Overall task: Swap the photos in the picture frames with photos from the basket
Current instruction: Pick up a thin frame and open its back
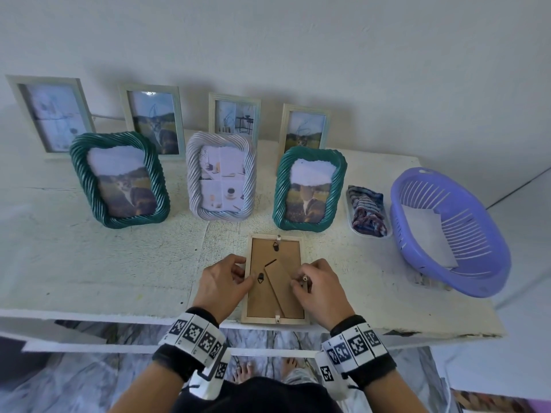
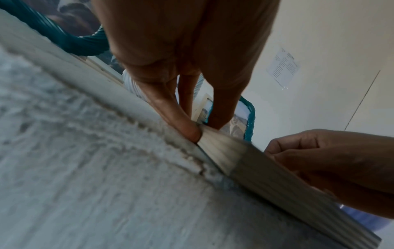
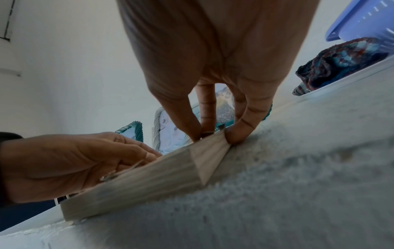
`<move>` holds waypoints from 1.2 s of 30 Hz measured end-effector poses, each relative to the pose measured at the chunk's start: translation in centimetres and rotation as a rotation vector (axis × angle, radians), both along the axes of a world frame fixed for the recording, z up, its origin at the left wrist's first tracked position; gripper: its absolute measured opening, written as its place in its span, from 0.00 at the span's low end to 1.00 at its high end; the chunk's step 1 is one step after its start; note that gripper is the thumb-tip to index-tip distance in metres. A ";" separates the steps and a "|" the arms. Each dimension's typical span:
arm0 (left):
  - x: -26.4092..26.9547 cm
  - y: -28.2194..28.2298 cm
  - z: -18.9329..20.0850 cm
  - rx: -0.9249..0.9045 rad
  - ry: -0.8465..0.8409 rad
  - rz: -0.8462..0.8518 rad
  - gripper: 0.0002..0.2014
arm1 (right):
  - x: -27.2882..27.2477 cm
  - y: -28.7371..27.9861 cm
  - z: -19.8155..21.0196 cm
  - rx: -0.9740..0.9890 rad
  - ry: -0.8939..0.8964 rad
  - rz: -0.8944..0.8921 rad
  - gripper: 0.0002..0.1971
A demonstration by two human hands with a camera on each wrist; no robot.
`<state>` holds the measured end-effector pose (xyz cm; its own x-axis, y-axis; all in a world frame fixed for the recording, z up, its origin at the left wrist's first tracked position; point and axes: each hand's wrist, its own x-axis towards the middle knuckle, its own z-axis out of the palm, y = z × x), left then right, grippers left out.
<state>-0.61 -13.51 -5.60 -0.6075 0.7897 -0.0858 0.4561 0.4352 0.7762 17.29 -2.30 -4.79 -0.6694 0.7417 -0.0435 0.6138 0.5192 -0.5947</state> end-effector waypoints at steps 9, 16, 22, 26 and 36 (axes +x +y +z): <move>-0.2 0.6 -0.2 -0.023 -0.018 0.016 0.10 | 1.3 0.9 0.0 -0.189 0.041 0.029 0.13; -0.4 0.1 -0.6 0.014 -0.049 -0.012 0.10 | 1.4 1.8 0.9 -0.209 -0.001 0.078 0.16; -0.6 -0.4 -1.0 0.015 -0.072 -0.058 0.12 | -1.5 3.6 2.0 0.098 -0.139 0.052 0.15; -0.6 -0.7 -1.1 0.023 -0.090 -0.081 0.12 | -3.8 4.6 2.0 0.191 -0.221 0.102 0.18; -0.9 -0.7 -1.3 0.012 -0.091 -0.079 0.13 | -5.7 5.3 1.6 0.240 -0.275 0.108 0.16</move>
<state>-1.53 -14.17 -6.94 -0.5332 0.8362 -0.1282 0.4161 0.3912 0.8209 11.57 3.02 -3.21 -0.7316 0.6785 -0.0664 0.6680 0.6940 -0.2688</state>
